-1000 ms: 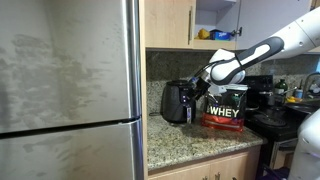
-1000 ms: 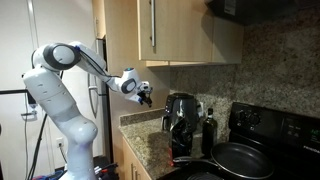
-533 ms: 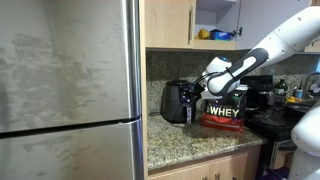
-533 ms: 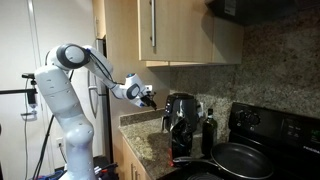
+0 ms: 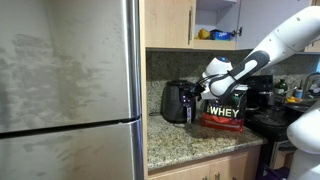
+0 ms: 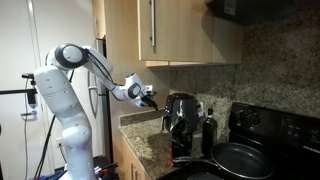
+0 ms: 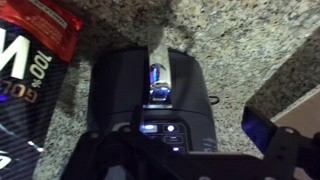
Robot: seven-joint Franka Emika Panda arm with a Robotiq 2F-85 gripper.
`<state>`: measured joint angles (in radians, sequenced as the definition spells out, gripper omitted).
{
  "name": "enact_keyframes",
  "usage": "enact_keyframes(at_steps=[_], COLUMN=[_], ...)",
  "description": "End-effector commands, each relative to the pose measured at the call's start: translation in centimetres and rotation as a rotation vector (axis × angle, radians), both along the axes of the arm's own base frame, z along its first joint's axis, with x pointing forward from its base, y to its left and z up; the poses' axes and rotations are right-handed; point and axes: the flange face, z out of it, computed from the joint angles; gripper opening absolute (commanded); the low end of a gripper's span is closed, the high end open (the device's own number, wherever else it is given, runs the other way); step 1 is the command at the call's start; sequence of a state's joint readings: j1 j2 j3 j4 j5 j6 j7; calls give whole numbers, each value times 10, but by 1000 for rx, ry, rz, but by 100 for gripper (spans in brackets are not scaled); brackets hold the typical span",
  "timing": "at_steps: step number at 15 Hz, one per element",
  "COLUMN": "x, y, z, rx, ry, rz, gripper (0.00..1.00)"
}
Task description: Pull the food basket out of the air fryer
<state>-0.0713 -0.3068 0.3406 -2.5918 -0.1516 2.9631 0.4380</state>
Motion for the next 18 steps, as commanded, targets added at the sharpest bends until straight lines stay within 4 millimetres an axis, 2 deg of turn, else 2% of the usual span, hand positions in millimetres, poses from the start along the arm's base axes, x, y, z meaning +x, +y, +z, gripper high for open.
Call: enact_keyframes(at_steps=[1,2,3,5,6,7,10,13,14,18], x=[-8,32,2,17,23,26,49,63,46,49], y=[-15,-78,-24,-63,-78,-83,-80,-75,-79,-77], z=[7,21,6,21,23,23,3,-10,-1,-3], rx=[-71,-55,-36,-39,-39,-39,26,90,48,56], ry=[-11,-2,-6,-21,-22,-19,42,88,49,55], rz=[-194,-255,-167,-243,-261,-267,-265,-292,-294,-292], gripper=[100,100,100,100,100,100,100,100,100,100])
